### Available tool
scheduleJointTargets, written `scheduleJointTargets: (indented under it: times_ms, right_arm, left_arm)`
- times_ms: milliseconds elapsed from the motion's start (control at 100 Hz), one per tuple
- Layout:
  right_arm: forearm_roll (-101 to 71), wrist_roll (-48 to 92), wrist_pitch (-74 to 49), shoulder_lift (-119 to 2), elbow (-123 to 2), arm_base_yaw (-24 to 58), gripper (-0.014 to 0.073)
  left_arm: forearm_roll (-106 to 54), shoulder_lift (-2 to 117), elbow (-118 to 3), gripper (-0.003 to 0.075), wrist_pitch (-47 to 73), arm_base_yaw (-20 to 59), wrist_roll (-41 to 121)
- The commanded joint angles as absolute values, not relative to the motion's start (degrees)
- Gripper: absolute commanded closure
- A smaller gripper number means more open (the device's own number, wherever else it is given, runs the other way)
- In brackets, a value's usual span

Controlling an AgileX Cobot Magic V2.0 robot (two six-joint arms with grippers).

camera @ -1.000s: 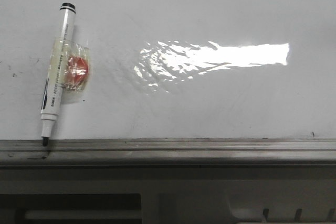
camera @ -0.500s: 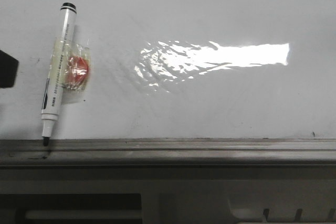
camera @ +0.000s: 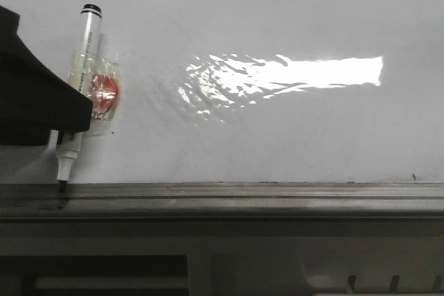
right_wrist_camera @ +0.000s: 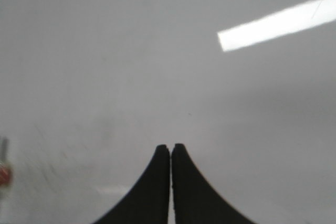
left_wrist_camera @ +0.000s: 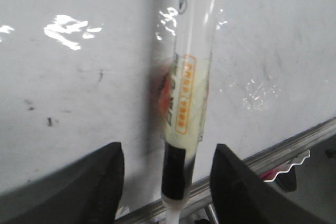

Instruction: Write number 9 on whiteboard

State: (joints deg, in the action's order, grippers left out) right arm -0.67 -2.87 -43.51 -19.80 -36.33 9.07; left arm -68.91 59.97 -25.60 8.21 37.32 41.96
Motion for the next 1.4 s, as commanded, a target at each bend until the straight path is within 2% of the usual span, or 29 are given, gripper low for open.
scheduleJointTargets:
  times_ms: [0, 140, 240, 310, 380, 440, 610, 770, 1160, 1390]
  right_arm:
    - [-0.6, -2.4, -38.8, -21.0, -38.0, 8.8, 0.0139]
    - [-8.3, -0.7, -35.2, -21.8, -38.0, 8.9, 0.0139]
    - [-24.2, 11.8, -35.0, -23.9, -38.0, 8.9, 0.0139]
    - [-38.6, 26.3, -38.3, -26.4, -38.0, 8.9, 0.0139]
    - [-52.8, 45.1, -45.0, -29.9, -38.0, 8.9, 0.0139]
    - [-58.1, 54.3, -49.5, -32.5, -38.0, 8.9, 0.0139]
    - [-66.0, 62.5, -52.1, -38.3, -38.0, 10.9, 0.0139]
    - [-68.4, 66.8, -50.1, -42.4, -38.0, 19.4, 0.0139]
    - [-68.6, 67.0, -23.4, -56.2, -38.1, 45.3, 0.0135]
    - [-69.0, 67.0, -13.7, -59.4, -38.4, 50.4, 0.0155]
  left_arm:
    - [-70.4, 61.3, -27.2, 0.0491, 4.3, 37.5, 42.1]
    - [-70.4, 63.2, -27.2, 0.0740, 10.5, 37.5, 42.1]
    - [-70.4, 63.1, -27.6, 0.0739, 15.6, 37.9, 45.6]
    - [-70.6, 63.0, -28.3, 0.0739, 20.4, 38.7, 53.0]
    - [-72.8, 62.7, -29.0, 0.0739, 26.7, 39.5, 64.5]
    - [-76.2, 62.7, -29.2, 0.0739, 33.0, 40.1, 74.9]
    - [-85.3, 62.7, -29.2, 0.0739, 38.7, 40.5, 92.6]
    - [-91.3, 62.7, -29.3, 0.0739, 40.3, 40.5, 101.7]
    - [-91.3, 62.7, -29.4, 0.0739, 43.0, 40.5, 104.1]
    - [-91.3, 62.7, -29.4, 0.0739, 45.3, 40.5, 104.1]
